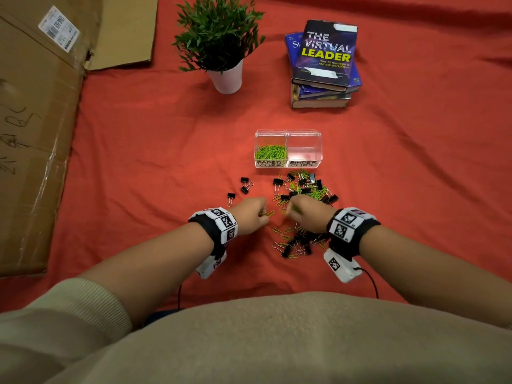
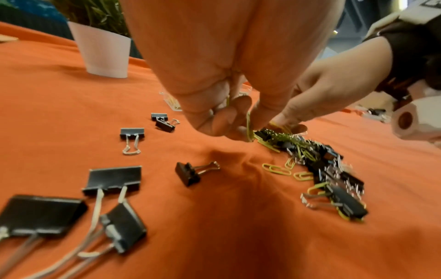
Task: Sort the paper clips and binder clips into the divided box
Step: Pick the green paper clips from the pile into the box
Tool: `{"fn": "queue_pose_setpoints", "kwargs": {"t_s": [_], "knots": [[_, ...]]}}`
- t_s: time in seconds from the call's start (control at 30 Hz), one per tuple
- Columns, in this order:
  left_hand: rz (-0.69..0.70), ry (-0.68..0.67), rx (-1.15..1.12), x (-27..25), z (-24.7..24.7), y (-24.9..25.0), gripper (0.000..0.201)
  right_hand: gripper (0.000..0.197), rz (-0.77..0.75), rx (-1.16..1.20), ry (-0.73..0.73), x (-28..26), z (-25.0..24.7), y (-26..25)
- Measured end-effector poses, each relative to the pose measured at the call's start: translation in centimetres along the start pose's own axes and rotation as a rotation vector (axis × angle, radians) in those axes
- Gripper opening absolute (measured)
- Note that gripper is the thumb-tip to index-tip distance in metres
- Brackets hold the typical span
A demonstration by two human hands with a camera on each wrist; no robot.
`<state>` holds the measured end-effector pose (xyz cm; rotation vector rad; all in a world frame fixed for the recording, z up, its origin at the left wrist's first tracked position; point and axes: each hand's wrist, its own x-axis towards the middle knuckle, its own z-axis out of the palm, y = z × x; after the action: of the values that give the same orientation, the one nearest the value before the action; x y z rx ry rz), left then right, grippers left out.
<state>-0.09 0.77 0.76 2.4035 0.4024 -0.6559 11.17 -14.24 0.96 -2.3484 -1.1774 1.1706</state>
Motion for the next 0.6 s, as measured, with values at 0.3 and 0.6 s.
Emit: {"fn": "queue_pose_setpoints", "kwargs": {"t_s": [0.3,0.6], "knots": [[-0.010,-0.035,-0.236,0.8,0.3,0.7,0.024,0.008,0.181,1.066,-0.028,-0.3,-3.4,2.7],[-0.087,-0.120,-0.374,1.2,0.8,1.6,0.028,0.026,0.174,1.388,0.005,-0.5,-3.8,3.7]]}}
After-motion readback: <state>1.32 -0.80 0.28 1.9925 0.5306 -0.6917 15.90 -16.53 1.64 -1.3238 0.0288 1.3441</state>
